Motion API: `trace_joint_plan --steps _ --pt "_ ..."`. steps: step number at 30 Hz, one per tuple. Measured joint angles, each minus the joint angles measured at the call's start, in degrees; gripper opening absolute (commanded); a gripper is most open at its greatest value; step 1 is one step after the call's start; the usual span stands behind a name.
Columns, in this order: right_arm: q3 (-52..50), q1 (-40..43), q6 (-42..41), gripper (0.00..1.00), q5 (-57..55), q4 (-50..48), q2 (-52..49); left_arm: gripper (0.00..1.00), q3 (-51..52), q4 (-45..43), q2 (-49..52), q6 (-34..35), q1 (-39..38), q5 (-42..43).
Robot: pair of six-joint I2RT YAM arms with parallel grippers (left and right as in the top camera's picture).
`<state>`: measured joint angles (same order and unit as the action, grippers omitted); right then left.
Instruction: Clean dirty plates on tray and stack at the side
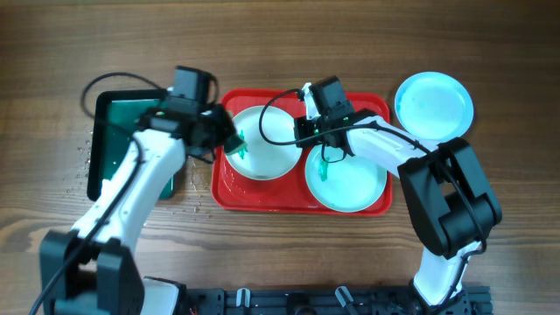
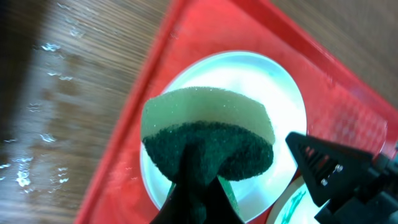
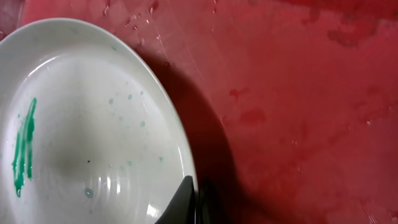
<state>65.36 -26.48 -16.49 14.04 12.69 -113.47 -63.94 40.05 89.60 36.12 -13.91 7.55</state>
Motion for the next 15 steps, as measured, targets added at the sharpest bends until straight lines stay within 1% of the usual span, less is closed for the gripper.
trace_joint_plan --steps 5,9,15 --pt "1.86 0.00 0.35 0.04 -2.60 4.66 0.15 0.04 0.00 -7.06 5.68 0.00 -4.00 0.09" --pt "1.86 0.00 0.37 0.04 -3.26 5.11 0.35 0.04 0.00 -11.87 10.60 0.00 -6.27 0.33" --pt "1.88 0.00 0.37 0.04 -3.61 5.33 0.44 0.04 0.00 -14.23 16.13 2.01 -8.33 0.59"
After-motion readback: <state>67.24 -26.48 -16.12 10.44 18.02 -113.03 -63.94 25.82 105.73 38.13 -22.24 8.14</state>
